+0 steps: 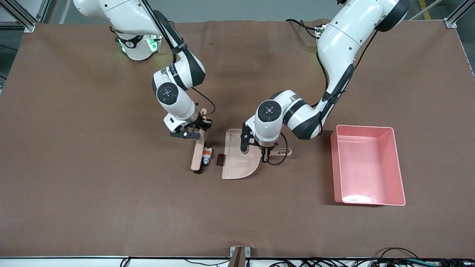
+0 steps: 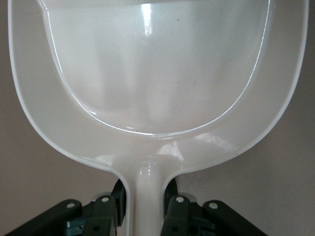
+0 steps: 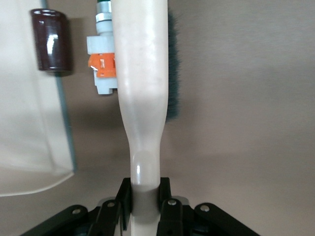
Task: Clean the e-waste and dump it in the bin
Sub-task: 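Sweep the switch and capacitor into the dustpan with the right gripper's brush, then lift the dustpan with the left gripper while the right gripper withdraws the brush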
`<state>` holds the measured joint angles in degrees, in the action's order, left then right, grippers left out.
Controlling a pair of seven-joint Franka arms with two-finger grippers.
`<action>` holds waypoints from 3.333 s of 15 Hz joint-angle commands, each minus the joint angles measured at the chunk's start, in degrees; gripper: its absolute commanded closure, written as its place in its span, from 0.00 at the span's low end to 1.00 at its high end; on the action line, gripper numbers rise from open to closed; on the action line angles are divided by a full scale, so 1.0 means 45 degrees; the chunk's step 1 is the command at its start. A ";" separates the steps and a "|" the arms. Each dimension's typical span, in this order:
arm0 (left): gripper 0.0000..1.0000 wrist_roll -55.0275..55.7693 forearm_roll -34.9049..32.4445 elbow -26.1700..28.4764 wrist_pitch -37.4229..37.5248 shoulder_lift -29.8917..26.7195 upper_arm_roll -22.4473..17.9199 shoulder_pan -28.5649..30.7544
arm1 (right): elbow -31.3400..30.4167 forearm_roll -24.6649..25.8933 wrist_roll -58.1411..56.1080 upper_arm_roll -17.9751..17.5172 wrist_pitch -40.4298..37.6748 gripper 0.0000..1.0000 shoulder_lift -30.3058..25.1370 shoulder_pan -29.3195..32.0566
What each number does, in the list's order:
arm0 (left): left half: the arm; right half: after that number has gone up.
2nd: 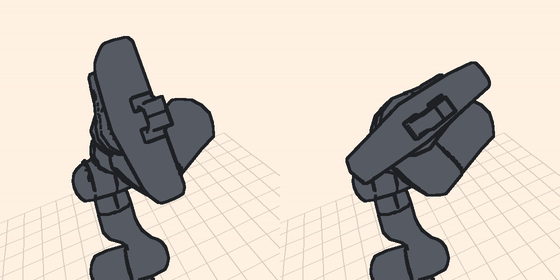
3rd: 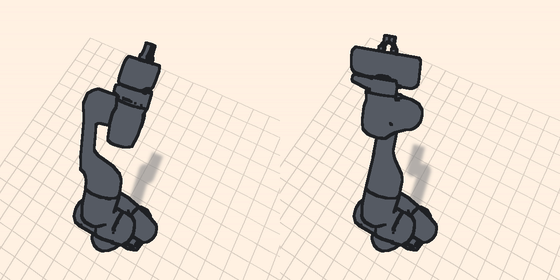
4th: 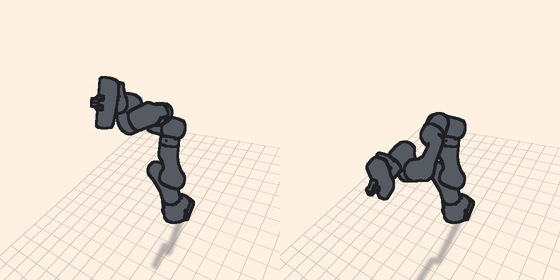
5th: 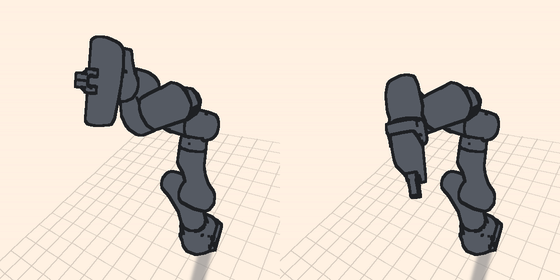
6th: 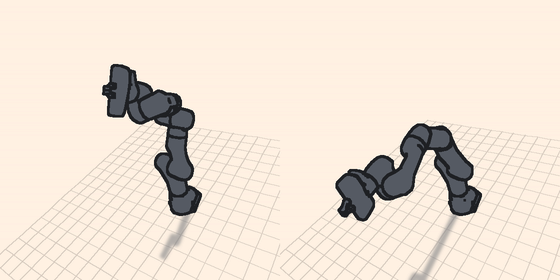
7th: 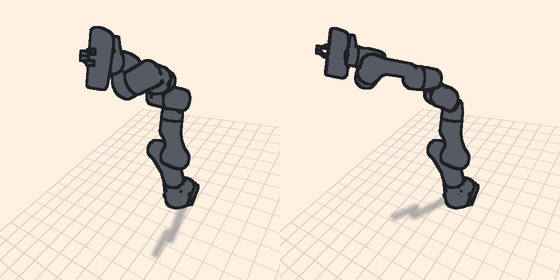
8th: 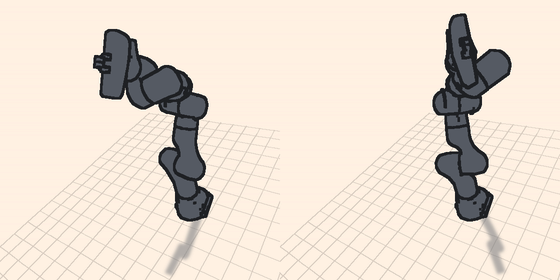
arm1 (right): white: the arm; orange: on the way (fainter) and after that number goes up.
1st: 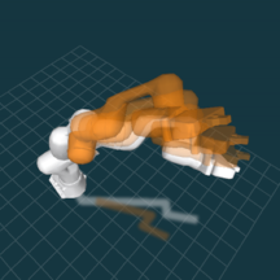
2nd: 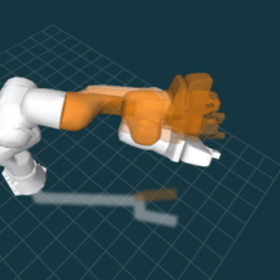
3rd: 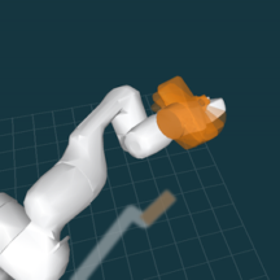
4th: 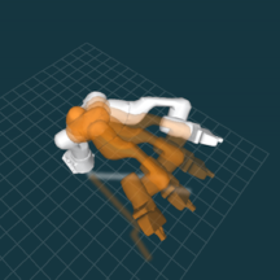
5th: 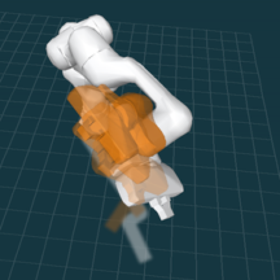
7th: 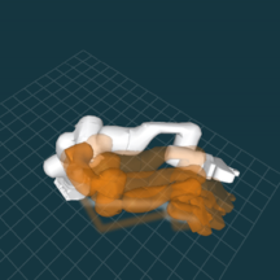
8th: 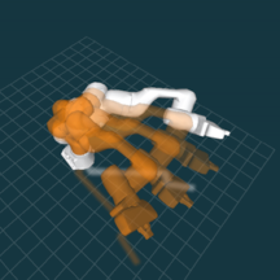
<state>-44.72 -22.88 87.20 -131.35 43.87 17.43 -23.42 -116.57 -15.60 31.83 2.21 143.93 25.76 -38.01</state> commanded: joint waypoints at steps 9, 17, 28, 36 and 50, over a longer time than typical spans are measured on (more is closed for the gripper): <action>0.99 0.0622 -0.0267 -0.0901 0.0087 0.0701 -0.0045 -0.0381 | 0.1568 -0.1159 0.1052 -0.0393 -0.0109 1.00 0.0953 -0.0770; 0.99 0.0584 -0.0248 -0.0901 0.0087 0.0662 -0.0045 -0.0323 | 0.2096 -0.2468 0.1677 -0.0393 0.0145 1.00 0.1208 -0.1259; 1.00 0.0700 0.0161 -0.0785 -0.0807 0.0545 0.0033 0.0126 | 0.3171 -0.2413 0.2420 -0.0296 -0.3525 1.00 0.0155 -0.0577; 1.00 0.0584 0.0923 -0.0745 -0.1573 0.0467 0.0034 0.0205 | 0.0501 -0.2064 -0.0213 -0.0218 -0.4211 1.00 -0.2791 0.1628; 1.00 -0.0920 0.0944 -0.0024 -0.0170 -0.2265 0.2471 0.4964 | -0.6744 0.2000 -0.4397 -0.0237 -0.1368 1.00 -0.6331 0.6631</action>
<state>-46.98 -19.76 83.49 -133.70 37.89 24.91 -6.81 -139.90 -8.22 13.55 2.23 132.48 0.51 -10.08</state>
